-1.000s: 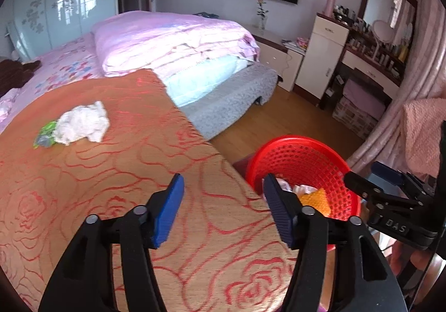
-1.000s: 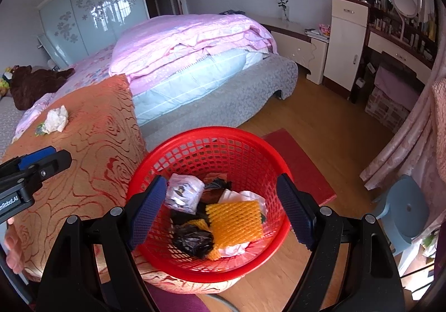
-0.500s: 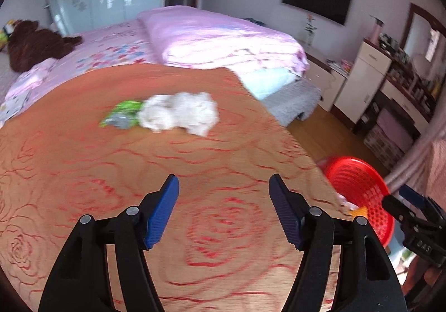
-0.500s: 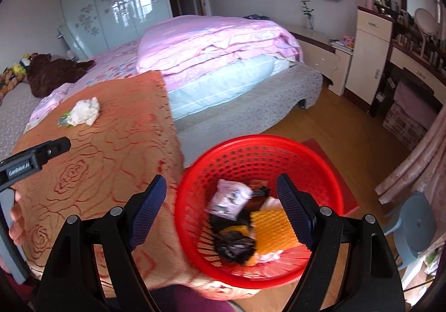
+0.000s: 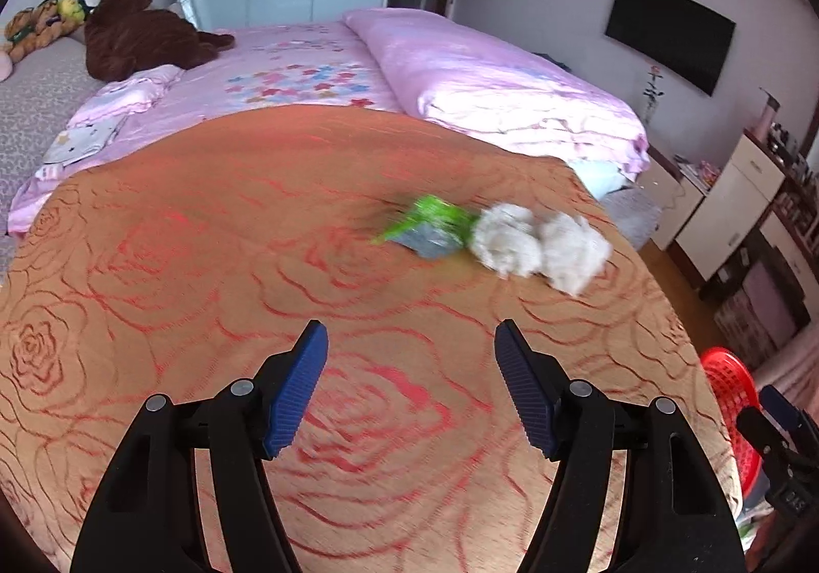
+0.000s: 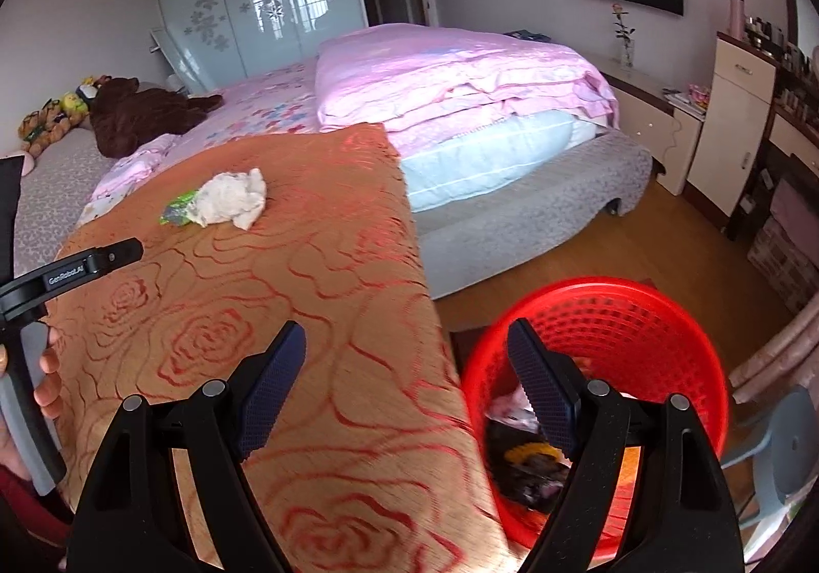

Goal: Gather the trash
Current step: 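Move the left tool to the green snack packet and close it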

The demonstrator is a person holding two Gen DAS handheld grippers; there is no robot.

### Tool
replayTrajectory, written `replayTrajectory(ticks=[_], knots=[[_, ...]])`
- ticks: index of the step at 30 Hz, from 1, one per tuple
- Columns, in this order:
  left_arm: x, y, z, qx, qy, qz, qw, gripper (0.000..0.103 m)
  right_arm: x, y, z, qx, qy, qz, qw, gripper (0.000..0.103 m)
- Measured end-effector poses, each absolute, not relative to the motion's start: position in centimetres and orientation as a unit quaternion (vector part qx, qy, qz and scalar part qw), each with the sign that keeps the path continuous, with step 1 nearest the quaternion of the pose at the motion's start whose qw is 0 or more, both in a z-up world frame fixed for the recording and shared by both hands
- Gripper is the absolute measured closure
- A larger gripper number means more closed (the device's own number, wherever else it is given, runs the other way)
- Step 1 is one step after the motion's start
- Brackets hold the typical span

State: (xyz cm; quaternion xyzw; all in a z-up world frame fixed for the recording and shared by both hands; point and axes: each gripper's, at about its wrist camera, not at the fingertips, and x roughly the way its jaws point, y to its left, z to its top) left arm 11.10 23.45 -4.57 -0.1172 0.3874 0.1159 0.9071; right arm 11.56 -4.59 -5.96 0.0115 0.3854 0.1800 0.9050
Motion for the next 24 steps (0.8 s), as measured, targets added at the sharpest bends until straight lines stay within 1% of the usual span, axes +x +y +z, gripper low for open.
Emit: replayTrajectory(ticks=[10,19,20,21,23,24], knots=[[15.9,26.1,-3.3,-0.142,0.391,0.109,0.903,0.037,12.2,-2.5,-6.0,0.013,0.388,0.196,0.901,0.025],[19.6,27.1,-6.0,-0.177,0.429,0.089,0.881,0.038,12.8,-2.5,-5.0,0.014,0.380,0.195,0.904,0.025],[19.6,27.0,-6.1,-0.177,0.430,0.088,0.881,0.044,12.9,-2.5,-4.9,0.014,0.379,0.195,0.904,0.025],[19.6,26.9,-6.2,-0.175,0.431,0.088,0.881,0.047,13.0,-2.5,-4.9,0.014,0.380,0.194,0.904,0.025],[19.8,26.9,-6.3,-0.171,0.432,0.085,0.881,0.062,13.1,-2.5,-4.9,0.014,0.381,0.194,0.904,0.025],[19.7,26.9,-6.3,-0.168,0.433,0.083,0.882,0.064,13.1,-2.5,-4.9,0.014,0.381,0.194,0.904,0.025]])
